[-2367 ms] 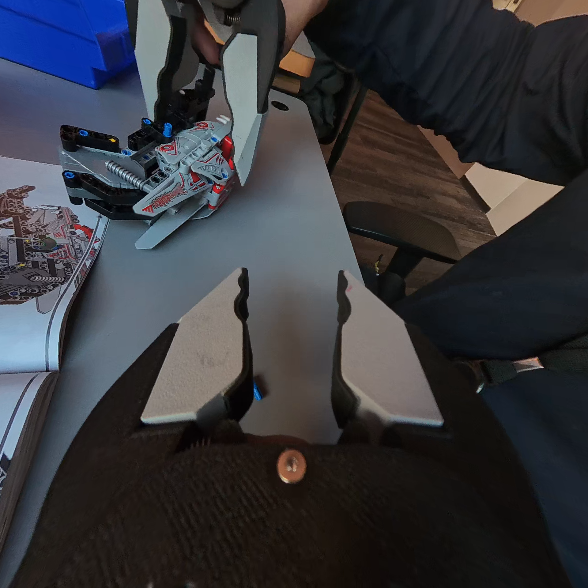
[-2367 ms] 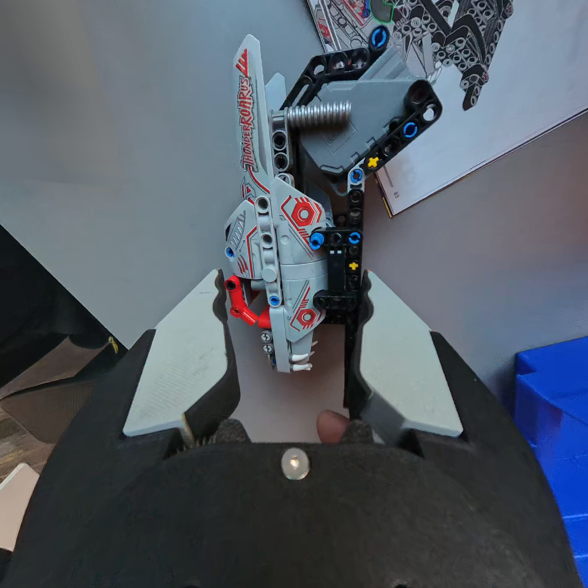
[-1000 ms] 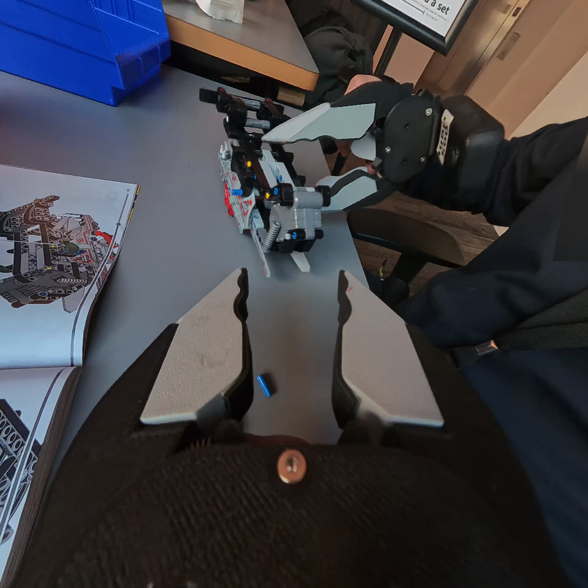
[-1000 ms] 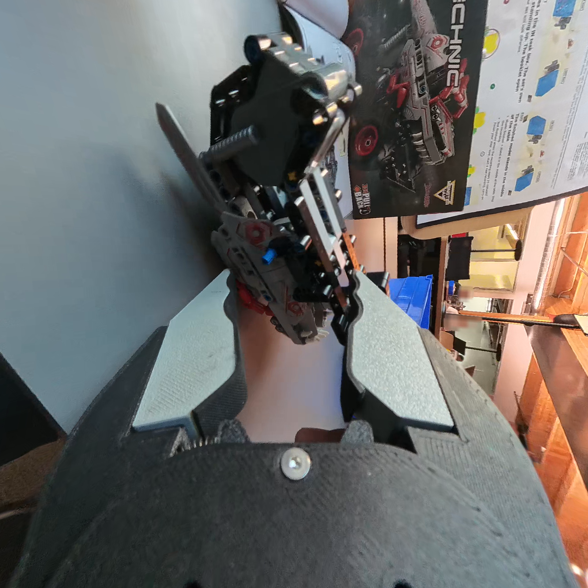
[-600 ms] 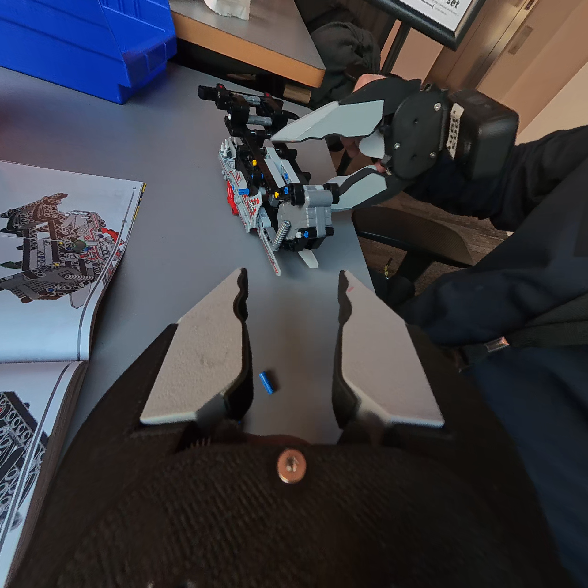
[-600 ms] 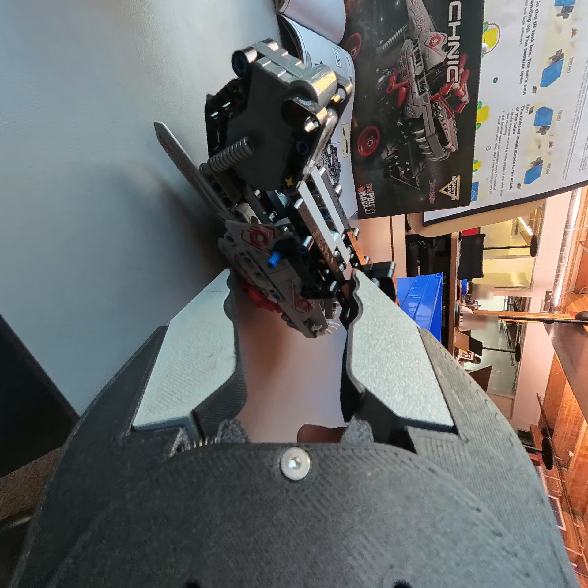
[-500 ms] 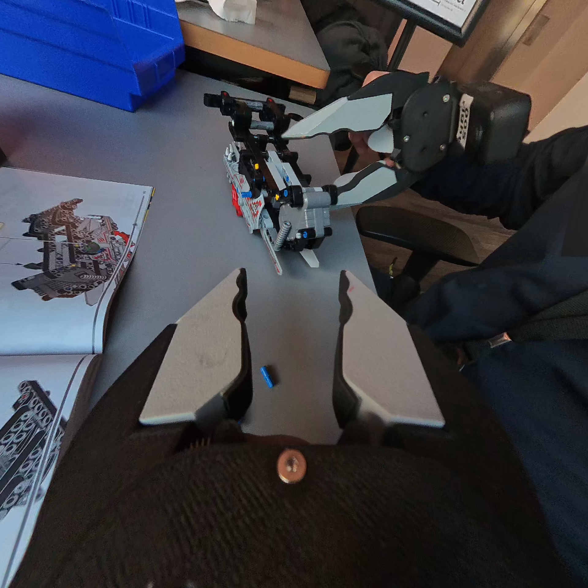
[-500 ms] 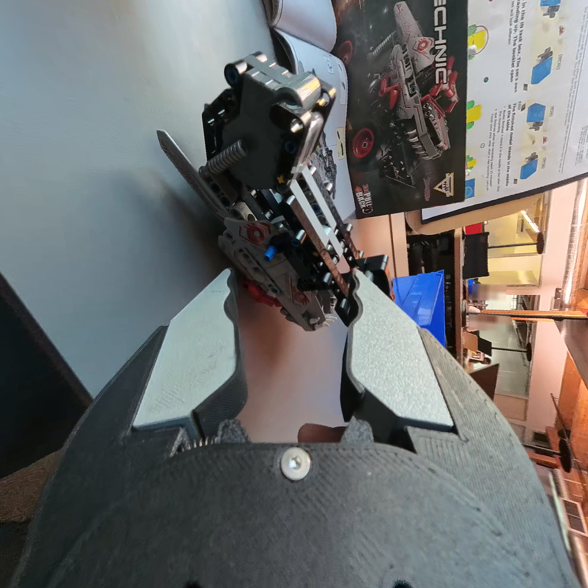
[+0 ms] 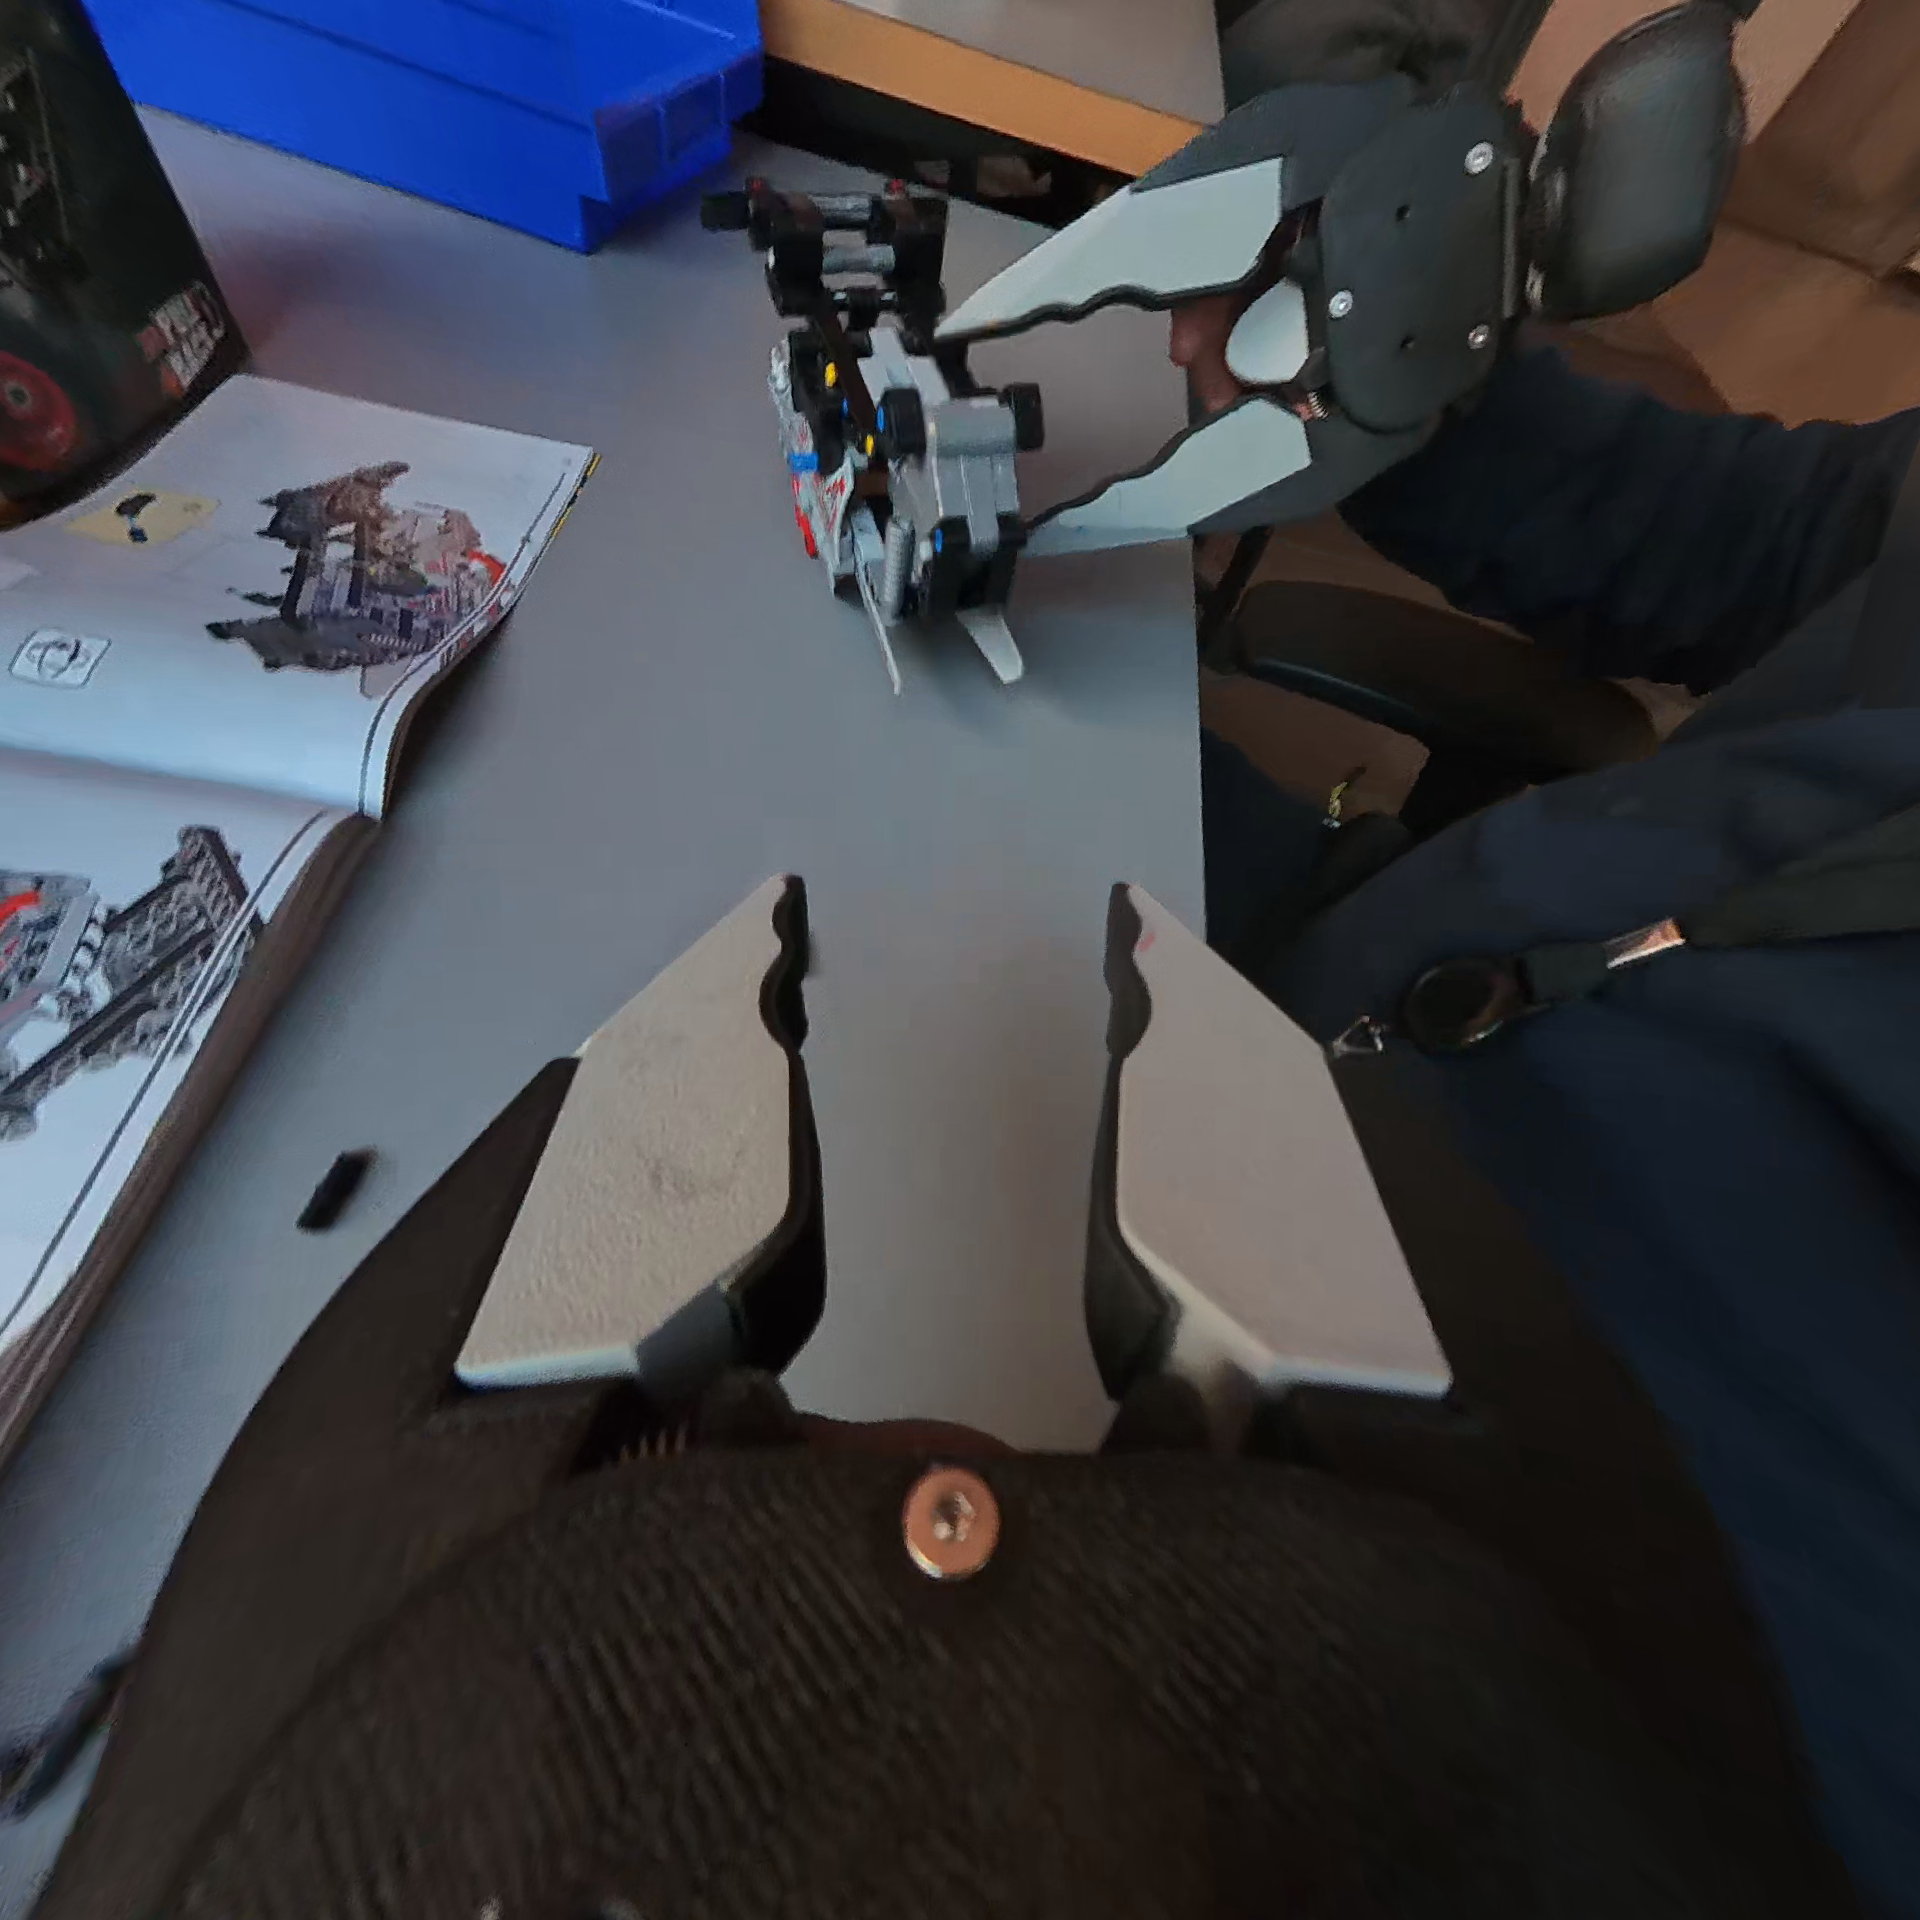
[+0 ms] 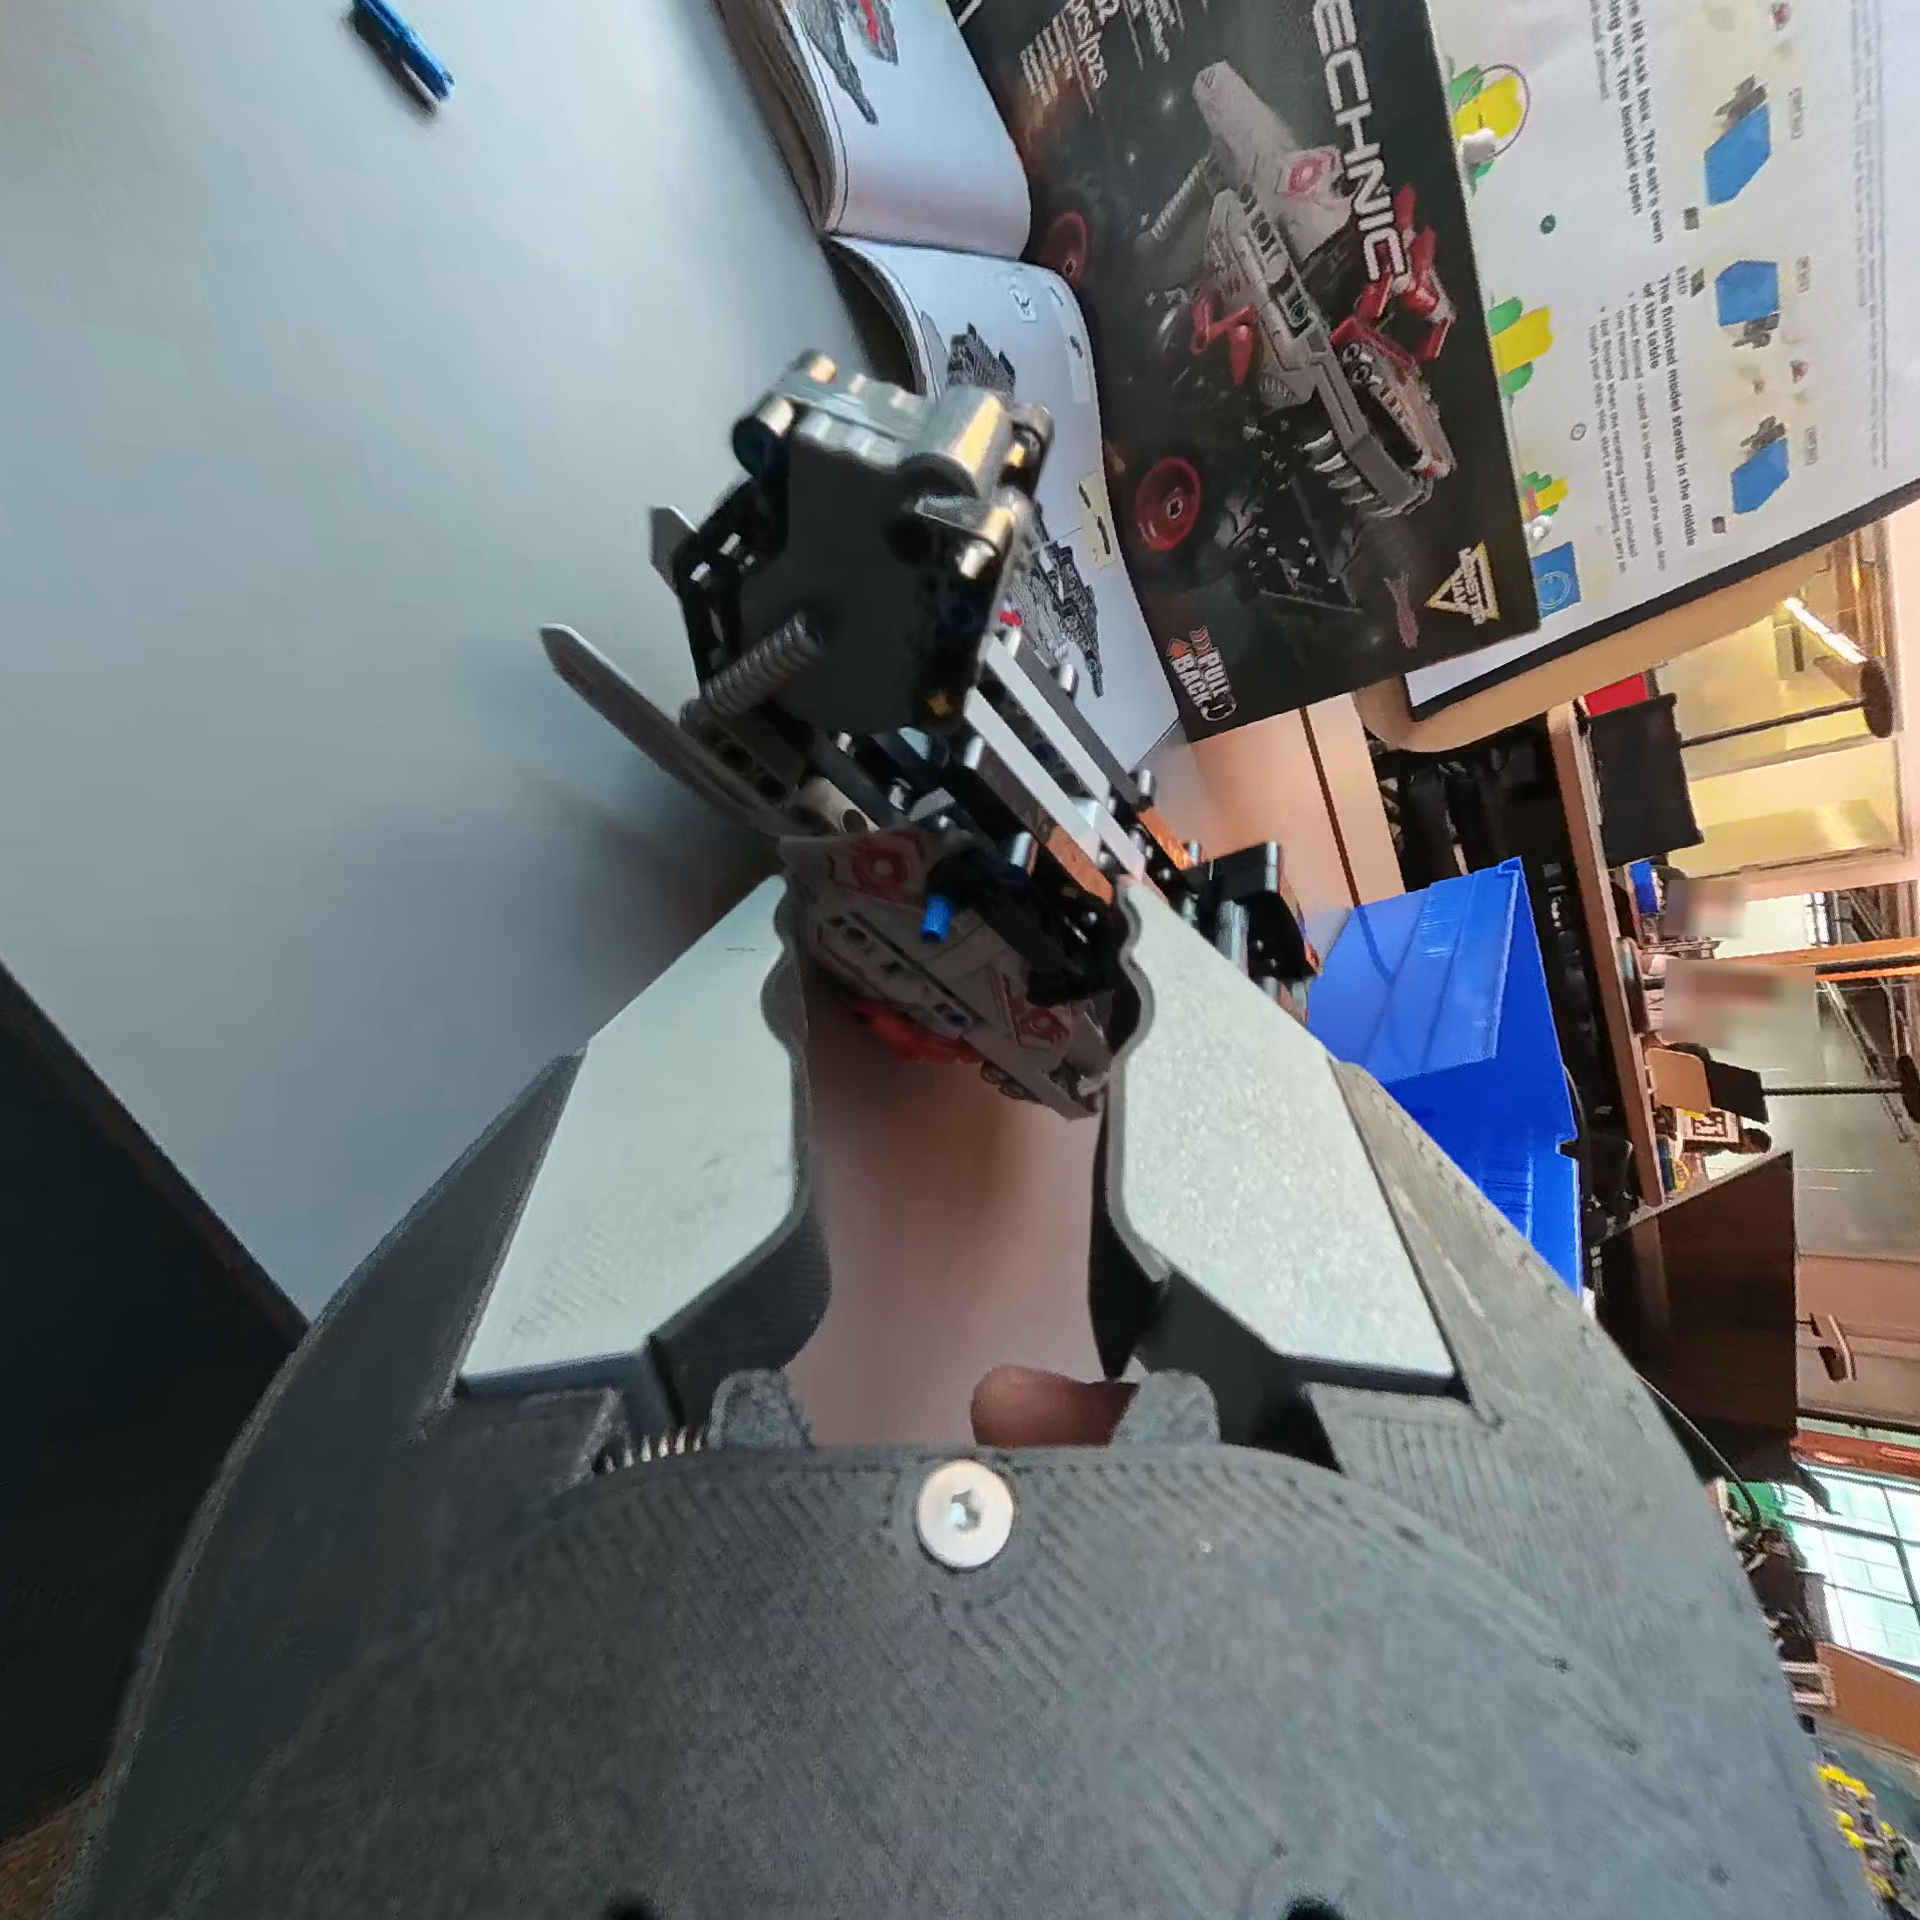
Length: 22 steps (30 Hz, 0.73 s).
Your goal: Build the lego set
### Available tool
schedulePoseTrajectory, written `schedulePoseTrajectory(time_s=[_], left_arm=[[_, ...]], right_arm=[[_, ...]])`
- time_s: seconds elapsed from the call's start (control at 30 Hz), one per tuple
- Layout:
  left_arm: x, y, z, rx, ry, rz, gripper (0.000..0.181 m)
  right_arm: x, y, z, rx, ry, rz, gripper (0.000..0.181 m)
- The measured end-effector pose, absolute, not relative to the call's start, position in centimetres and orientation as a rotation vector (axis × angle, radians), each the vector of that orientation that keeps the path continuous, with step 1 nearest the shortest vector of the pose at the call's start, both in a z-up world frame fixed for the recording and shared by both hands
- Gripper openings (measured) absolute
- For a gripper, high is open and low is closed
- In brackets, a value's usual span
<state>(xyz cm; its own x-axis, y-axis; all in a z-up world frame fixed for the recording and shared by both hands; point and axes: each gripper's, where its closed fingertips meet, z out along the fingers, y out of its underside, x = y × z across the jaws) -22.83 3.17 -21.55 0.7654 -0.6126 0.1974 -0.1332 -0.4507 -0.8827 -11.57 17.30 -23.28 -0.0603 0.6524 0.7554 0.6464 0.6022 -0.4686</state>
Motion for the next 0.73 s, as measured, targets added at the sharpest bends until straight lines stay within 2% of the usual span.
schedulePoseTrajectory(time_s=[0.5,0.67,0.73], left_arm=[[-25.5,0.4,-24.5,-2.09,0.395,-0.551,0.054],[-25.9,1.0,-25.2,-2.129,0.39,-0.453,0.051],[-26.0,1.1,-25.6,-2.151,0.398,-0.42,0.045]], right_arm=[[-13.7,15.9,-23.3,-1.043,-1.675,-0.031,0.053],[-14.3,15.5,-23.1,-1.041,-1.664,-0.009,0.054],[-13.9,15.3,-22.9,-1.036,-1.657,-0.004,0.054]])
